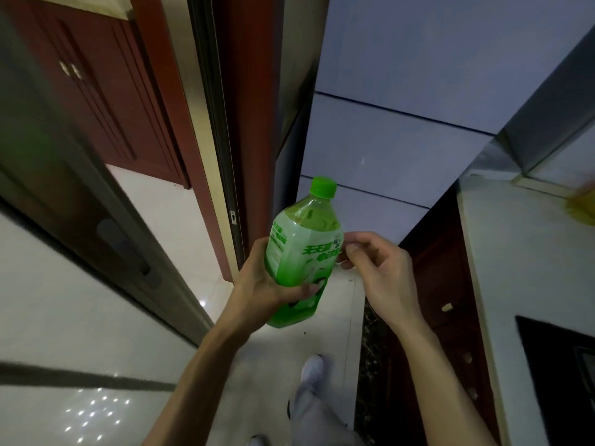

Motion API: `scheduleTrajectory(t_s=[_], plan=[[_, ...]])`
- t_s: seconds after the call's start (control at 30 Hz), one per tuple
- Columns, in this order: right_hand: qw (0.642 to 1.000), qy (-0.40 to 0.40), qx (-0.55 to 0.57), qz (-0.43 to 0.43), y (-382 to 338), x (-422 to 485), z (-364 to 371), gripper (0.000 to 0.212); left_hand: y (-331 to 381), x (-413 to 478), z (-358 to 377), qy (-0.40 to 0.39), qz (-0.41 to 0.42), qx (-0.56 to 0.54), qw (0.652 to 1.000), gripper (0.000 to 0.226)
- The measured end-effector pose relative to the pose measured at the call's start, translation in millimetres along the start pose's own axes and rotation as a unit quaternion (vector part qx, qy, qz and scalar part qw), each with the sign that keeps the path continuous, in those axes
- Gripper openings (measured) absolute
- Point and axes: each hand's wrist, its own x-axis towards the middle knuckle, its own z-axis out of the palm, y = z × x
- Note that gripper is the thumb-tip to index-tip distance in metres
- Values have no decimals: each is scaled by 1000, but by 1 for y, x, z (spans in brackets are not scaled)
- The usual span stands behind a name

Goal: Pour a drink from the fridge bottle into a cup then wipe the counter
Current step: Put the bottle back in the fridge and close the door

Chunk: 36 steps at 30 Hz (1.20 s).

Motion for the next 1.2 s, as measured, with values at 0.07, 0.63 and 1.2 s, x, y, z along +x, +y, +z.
scheduleTrajectory(t_s=[0.07,0.63,1.2], plan=[[1000,-2,3,-2,5,26,-3,17,5,23,5,0,-4,-1,1000,94],[1000,-16,3,5,37,250,-43,16,58,219,59,40,-28,-9,999,81],[933,-32,-336,-129,-5,496,21,25,60,368,40,58,-55,-4,997,103]])
